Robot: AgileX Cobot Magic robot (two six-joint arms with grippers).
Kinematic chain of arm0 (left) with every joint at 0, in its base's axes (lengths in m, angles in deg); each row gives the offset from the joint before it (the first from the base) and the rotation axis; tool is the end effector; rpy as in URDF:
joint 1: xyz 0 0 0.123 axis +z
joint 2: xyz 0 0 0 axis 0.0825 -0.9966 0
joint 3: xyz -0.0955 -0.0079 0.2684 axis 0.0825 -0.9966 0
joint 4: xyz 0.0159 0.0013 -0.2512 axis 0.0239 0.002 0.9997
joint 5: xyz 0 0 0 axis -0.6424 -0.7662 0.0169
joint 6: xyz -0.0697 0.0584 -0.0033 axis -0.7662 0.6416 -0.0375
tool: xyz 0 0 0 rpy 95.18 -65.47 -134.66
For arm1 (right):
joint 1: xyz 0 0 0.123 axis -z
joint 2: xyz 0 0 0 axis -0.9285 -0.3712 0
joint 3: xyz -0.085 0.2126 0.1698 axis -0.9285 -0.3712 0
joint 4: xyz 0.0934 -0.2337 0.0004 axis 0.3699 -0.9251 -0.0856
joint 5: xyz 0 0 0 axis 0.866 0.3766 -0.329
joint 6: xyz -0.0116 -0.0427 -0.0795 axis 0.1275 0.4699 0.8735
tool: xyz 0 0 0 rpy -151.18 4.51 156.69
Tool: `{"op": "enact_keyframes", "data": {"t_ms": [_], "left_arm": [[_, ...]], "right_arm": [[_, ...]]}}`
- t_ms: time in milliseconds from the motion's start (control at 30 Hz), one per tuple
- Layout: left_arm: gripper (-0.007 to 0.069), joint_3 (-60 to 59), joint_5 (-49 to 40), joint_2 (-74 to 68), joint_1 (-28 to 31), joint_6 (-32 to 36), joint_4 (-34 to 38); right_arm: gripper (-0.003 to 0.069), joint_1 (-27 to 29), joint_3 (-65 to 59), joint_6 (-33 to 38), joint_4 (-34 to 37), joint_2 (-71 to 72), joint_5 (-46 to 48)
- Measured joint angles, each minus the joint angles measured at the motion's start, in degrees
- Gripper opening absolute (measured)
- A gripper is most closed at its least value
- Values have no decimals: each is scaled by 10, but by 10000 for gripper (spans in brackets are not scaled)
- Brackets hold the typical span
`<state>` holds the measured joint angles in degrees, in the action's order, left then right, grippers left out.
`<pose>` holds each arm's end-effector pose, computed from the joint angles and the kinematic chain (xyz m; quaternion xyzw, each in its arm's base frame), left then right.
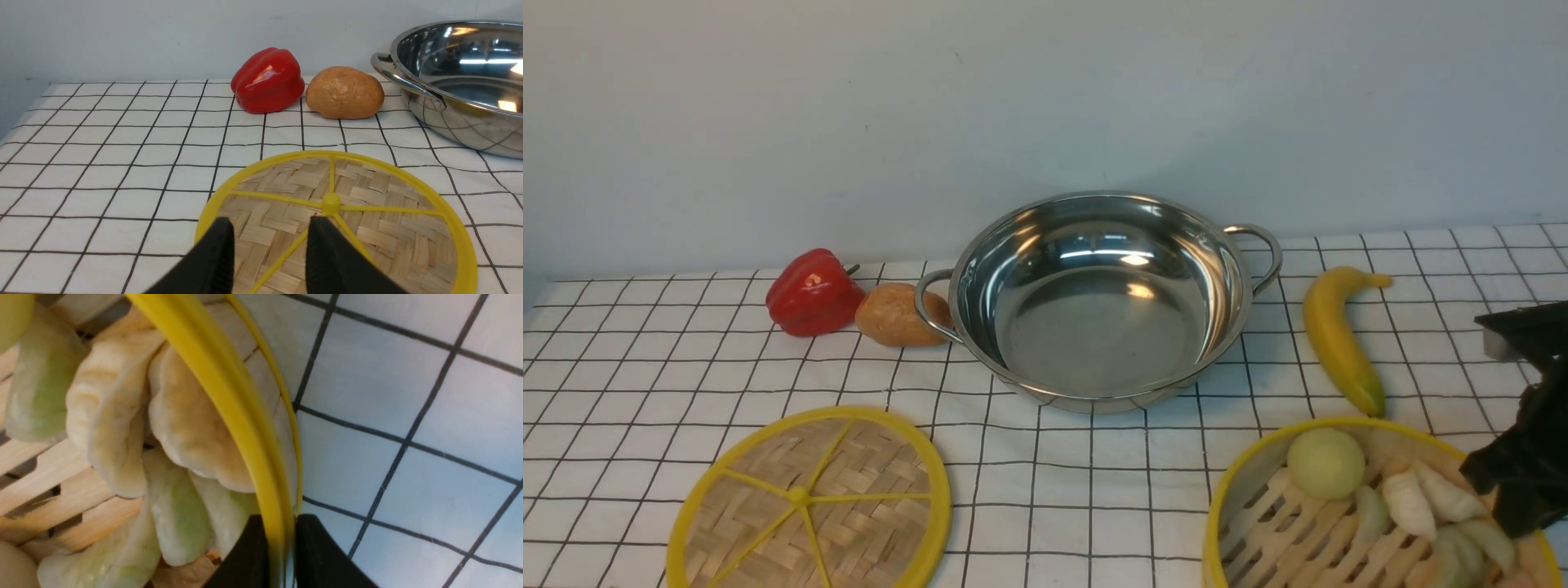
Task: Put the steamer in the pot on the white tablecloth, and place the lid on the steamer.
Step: 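Reach for and grasp the rim of the bamboo steamer holding the buns with the right gripper, then place the bamboo steamer basket of food into the steel pot with the right gripper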
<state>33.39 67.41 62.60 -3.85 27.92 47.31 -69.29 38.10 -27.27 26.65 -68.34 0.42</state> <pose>0.0537 -0.0005 0.1801 -0.0011 0.7924 -0.0009 0.6099 0.2783 0.0156 0.1825 0.0711 -0.9935 -0.0608 0.0649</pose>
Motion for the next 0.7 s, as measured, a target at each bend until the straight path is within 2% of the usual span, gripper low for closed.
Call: {"op": "enact_keyframes", "data": {"t_ms": [267,467,700], "left_arm": [[243,0,0,0,0,0,0],[243,0,0,0,0,0,0],[243,0,0,0,0,0,0]], "right_arm": [[93,0,92,2,3,-1,74],[93,0,163,2,30,-1,66],[94,-51,246,3,43,-1,77]]}}
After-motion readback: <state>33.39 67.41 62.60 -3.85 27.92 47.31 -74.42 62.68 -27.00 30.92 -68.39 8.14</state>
